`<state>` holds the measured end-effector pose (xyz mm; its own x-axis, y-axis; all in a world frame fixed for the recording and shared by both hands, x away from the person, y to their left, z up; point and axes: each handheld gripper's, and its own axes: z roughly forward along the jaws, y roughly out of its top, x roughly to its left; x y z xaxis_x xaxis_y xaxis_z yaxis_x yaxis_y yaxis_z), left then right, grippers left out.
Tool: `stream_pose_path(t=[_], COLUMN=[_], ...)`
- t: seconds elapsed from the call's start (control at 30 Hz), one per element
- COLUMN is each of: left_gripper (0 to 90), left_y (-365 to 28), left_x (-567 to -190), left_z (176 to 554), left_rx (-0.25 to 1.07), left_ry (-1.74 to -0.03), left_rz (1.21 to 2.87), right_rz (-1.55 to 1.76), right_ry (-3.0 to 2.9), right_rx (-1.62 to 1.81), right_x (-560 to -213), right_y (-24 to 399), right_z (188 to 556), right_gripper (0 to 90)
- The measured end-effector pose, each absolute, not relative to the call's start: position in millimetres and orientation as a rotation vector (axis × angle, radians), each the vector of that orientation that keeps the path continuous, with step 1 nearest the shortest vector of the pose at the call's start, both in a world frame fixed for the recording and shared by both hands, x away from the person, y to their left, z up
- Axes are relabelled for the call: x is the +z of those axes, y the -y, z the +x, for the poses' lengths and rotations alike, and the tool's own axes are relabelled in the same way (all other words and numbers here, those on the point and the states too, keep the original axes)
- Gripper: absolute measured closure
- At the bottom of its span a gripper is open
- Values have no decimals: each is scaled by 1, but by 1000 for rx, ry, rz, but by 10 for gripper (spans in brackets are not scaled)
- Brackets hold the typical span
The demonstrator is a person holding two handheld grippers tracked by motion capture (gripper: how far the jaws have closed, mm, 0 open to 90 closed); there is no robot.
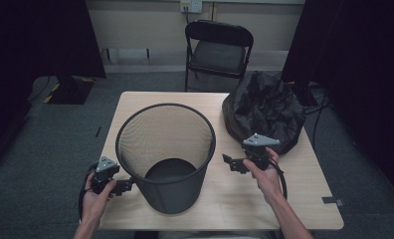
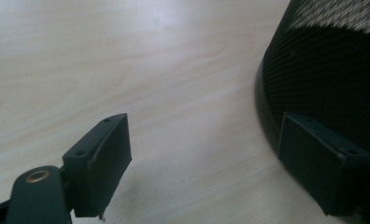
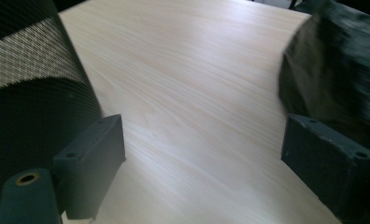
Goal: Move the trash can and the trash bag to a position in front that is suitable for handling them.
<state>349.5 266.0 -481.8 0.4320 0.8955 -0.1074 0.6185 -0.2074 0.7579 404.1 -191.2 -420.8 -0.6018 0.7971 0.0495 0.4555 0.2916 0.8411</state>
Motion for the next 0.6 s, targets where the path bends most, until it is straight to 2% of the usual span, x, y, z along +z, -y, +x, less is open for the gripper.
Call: stream_pose_path(t=[0.2, 0.37, 0.6], left_gripper=[147, 148, 130], left_y=[-258, -254, -251], left_x=[-500, -502, -502], left_z=[350, 349, 352], left_rx=[488, 536, 530], left_ry=[-1263, -1265, -1242], left_rz=[2014, 2016, 2032], right_rz=[1127, 1146, 1149], right_ry=[-2156, -2101, -2111], right_rx=[1127, 1099, 1061], right_x=[-424, -423, -421], right_y=[228, 256, 271], right_z=[407, 416, 444], right_gripper=[134, 197, 204])
